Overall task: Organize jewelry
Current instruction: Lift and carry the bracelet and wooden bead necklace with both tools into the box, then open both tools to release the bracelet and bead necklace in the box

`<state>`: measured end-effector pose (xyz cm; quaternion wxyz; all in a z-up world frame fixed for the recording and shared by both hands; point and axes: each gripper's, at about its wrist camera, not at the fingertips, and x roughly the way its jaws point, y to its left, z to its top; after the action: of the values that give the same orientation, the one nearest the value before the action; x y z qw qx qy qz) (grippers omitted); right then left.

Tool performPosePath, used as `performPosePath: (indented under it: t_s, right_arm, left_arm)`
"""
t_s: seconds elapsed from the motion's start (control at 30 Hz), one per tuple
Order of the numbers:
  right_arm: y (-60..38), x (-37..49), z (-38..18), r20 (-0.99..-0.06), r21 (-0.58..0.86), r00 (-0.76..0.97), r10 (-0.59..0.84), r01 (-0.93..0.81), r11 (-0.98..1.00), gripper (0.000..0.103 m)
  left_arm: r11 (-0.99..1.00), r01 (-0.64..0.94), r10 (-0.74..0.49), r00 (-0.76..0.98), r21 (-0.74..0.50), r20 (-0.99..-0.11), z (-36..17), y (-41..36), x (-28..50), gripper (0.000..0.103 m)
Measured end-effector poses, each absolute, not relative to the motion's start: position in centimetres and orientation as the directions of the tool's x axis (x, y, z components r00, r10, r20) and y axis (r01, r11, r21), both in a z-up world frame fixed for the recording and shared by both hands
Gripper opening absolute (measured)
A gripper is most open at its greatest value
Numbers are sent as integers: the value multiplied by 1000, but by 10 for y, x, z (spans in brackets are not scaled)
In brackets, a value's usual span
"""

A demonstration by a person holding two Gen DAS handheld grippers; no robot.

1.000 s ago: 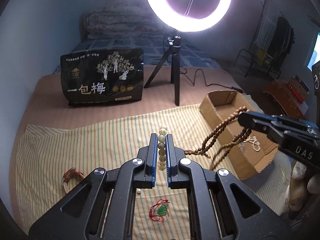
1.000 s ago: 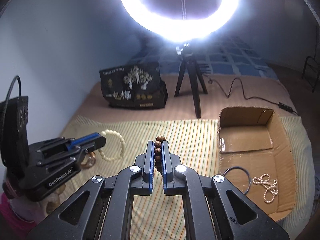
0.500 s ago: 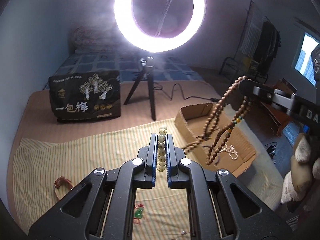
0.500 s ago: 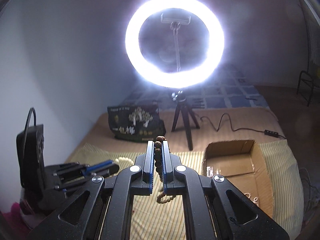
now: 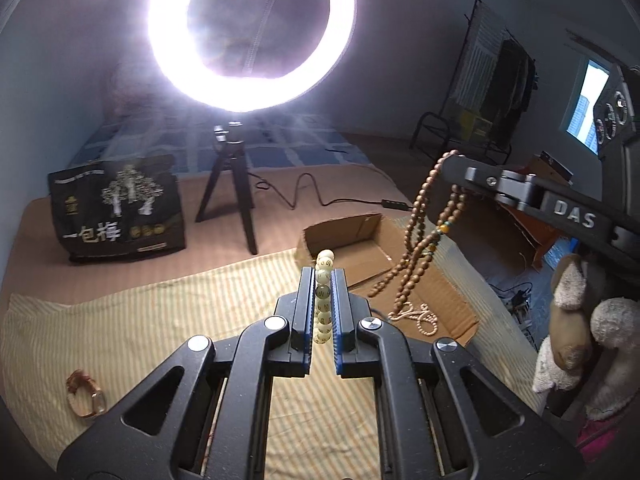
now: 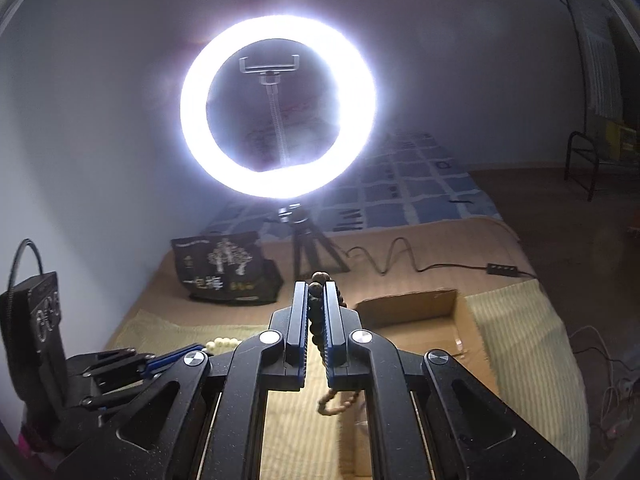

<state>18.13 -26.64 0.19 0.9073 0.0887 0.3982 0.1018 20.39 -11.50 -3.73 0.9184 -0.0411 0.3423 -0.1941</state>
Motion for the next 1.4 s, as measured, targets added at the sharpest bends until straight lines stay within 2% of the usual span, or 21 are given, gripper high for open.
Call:
performPosePath:
  t_s: [0.53, 1.23, 1.3, 1.33, 1.37, 1.4]
  right_arm:
    - [-329, 212, -44, -767, 218, 617, 173, -3, 976, 5]
    - [-356, 228, -102, -843, 204, 519, 142, 64, 977, 5]
    - [-358, 228, -102, -848, 208, 511, 141, 76, 975, 5]
    - [-358, 229, -103, -851, 206, 506, 137, 82, 975, 6]
    - [-358, 230, -104, -857, 201, 499, 130, 91, 975, 9]
    - [-359, 230, -104, -860, 198, 494, 125, 98, 975, 12]
  left_arm:
    - [886, 375, -457, 605, -273, -651, -72, -183, 238, 5]
    - [884, 396, -442, 532, -249, -722, -106, -214, 257, 6]
    - [885, 398, -436, 532, -241, -726, -106, -215, 256, 20]
    - [887, 397, -433, 535, -237, -726, -107, -215, 256, 35]
    - [887, 396, -432, 538, -235, -724, -107, -215, 256, 39]
    - [887, 397, -432, 538, -234, -724, -108, -214, 256, 39]
